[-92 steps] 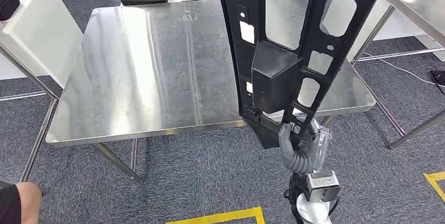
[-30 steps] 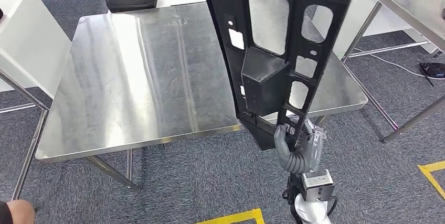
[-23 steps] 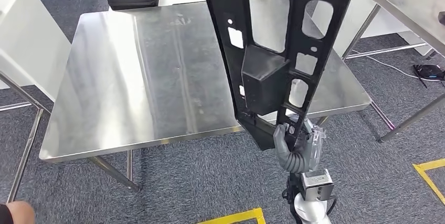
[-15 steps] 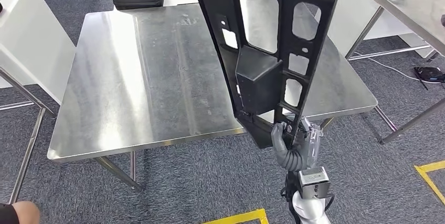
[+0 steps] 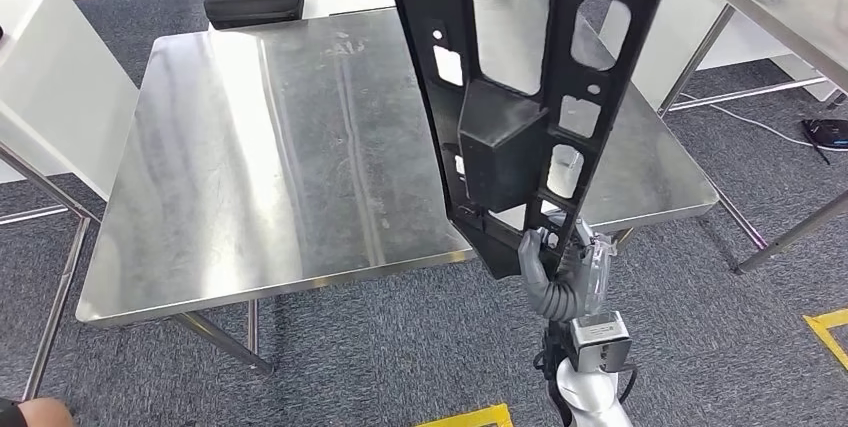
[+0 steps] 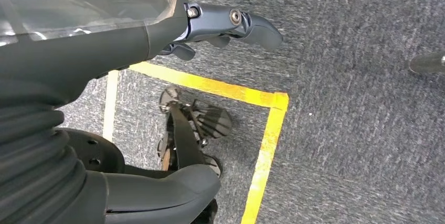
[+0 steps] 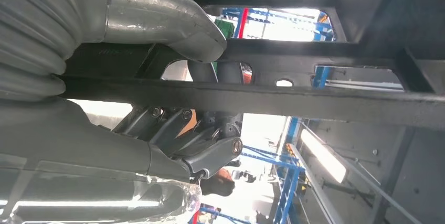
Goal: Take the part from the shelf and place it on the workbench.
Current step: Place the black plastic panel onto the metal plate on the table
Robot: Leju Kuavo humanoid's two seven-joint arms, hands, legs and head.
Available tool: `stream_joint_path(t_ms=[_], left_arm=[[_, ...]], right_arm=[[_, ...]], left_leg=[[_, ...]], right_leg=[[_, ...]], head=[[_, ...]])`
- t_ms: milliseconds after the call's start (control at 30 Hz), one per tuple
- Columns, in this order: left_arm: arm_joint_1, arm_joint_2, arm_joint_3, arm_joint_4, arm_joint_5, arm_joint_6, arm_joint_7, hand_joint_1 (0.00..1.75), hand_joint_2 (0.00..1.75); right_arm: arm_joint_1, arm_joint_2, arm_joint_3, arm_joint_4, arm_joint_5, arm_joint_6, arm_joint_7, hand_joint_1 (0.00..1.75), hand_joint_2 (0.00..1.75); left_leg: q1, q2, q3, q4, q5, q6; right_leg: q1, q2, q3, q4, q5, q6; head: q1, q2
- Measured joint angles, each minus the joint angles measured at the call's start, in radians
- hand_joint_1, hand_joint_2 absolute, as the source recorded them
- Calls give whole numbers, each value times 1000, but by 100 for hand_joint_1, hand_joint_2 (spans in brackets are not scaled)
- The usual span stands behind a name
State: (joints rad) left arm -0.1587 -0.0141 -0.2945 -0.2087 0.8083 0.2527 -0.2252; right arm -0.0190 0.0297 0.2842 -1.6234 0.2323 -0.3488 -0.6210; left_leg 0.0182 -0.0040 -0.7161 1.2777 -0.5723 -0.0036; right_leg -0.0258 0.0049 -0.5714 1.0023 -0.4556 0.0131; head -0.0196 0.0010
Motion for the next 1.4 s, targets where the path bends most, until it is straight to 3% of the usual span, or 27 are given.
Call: stream_joint_path(t_ms=[67,100,167,300,367,433,467,500,533,567,633,700,800,867,933,967,1000,1033,1100,1133,1167,1300,1367,1400], left_arm=[[-1,1,1,0,-4,-1,1,0,175],[-2,1,1,0,-6,-1,2,0,175],[-3,1,2,0,-11,-4,4,0,175],[-6,1,7,-2,-31,-6,8,0,175],[-7,1,11,-4,-41,-4,9,0,175],[-8,1,19,-5,-50,-1,11,0,175],[-7,1,24,-5,-54,-1,12,0,175],[-7,1,28,-5,-57,-1,12,0,175],[-7,0,32,-5,-60,0,13,0,175],[-7,0,35,-6,-61,0,13,0,175],[-7,-2,43,-6,-63,0,14,0,175],[-7,-3,50,-6,-67,1,15,0,175],[-8,-3,60,-8,-78,1,16,0,175],[-8,-3,71,-9,-91,1,17,0,175],[-5,-4,81,-9,-104,1,18,0,175],[-3,-4,85,-9,-109,1,18,0,175],[-1,-4,90,-9,-112,1,18,0,175],[0,-4,94,-9,-114,1,18,0,175],[0,-4,100,-9,-117,1,19,0,175],[0,-4,103,-9,-119,1,19,0,175],[0,-5,105,-9,-122,2,19,0,175],[1,-9,117,-10,-137,7,23,0,175],[1,-12,125,-12,-141,10,24,0,175],[1,-13,129,-12,-142,10,24,0,175]], right_arm=[[-1,1,1,1,0,-1,0,175,175],[-2,1,2,1,0,-2,0,175,175],[-4,2,2,1,0,-5,0,175,175],[-6,4,3,0,1,-10,-1,175,175],[-7,4,4,0,3,-10,0,175,175],[-7,4,5,1,5,-11,2,175,175],[-6,4,5,1,5,-11,4,175,175],[-5,3,5,1,5,-10,6,175,175],[-5,3,5,1,5,-10,7,175,175],[-6,3,5,1,5,-10,8,175,175],[-8,4,6,1,4,-9,8,175,175],[-8,4,7,1,4,-7,11,175,175],[-8,6,8,0,7,-4,17,175,175],[-8,8,11,0,16,1,24,175,175],[-6,9,15,0,27,5,30,175,175],[-4,9,18,1,32,7,32,175,175],[-2,9,20,1,37,7,34,175,175],[-1,9,22,1,41,8,35,175,175],[0,9,26,0,44,8,36,175,175],[0,9,27,0,47,8,37,175,175],[0,9,28,0,52,8,39,175,175],[2,8,35,0,80,8,45,175,175],[3,5,39,2,89,9,45,175,175],[3,2,42,6,92,10,43,175,175]], left_leg=[[8,1,51,-127,79,-5],[8,0,81,-188,103,-6],[4,-3,108,-242,111,4],[0,-3,116,-251,109,38],[-2,-2,122,-253,106,51],[-5,-1,125,-253,102,59],[-7,-2,127,-253,99,60],[-9,-3,131,-253,96,61],[-9,-5,137,-253,93,60],[-9,-6,143,-253,88,58],[-14,-7,151,-252,78,50],[-17,-7,154,-254,73,40],[-14,-5,155,-246,59,25],[-11,-3,112,-155,14,15],[-7,-2,34,-19,-34,7],[-5,-1,4,19,-36,4],[-3,-1,-7,19,-17,2],[-1,0,2,-19,20,1],[3,1,57,-153,98,0],[2,0,83,-206,117,2],[0,0,99,-237,122,6],[-4,-1,111,-252,114,34],[-1,0,118,-256,112,47],[-2,0,119,-256,110,52]], right_leg=[[-4,2,10,2,-9,10],[-2,3,12,4,-13,16],[4,5,12,4,-18,29],[3,3,0,24,-33,47],[3,1,-54,130,-75,42],[5,1,-133,269,-118,37],[5,1,-156,302,-121,39],[6,1,-160,294,-107,44],[6,1,-140,243,-78,50],[6,0,-107,166,-42,55],[12,-2,-48,43,8,52],[18,-2,-33,13,14,40],[8,0,-20,2,13,22],[0,-1,-5,-4,8,9],[0,-2,2,-5,1,1],[0,-1,5,-4,-2,-1],[0,0,8,-4,-5,-1],[-1,2,14,-4,-9,1],[0,4,26,-3,-20,10],[3,5,30,-2,-25,17],[6,6,31,-1,-29,23],[7,4,25,9,-42,42],[7,2,-16,87,-73,43],[7,2,-55,157,-96,40]], head=[[0,0],[0,0],[0,0],[2,0],[3,0],[3,0],[3,0],[3,0],[3,0],[4,0],[3,0],[3,0],[2,0],[2,0],[1,0],[1,0],[1,0],[1,0],[1,0],[2,0],[2,0],[3,0],[4,0],[5,0]])
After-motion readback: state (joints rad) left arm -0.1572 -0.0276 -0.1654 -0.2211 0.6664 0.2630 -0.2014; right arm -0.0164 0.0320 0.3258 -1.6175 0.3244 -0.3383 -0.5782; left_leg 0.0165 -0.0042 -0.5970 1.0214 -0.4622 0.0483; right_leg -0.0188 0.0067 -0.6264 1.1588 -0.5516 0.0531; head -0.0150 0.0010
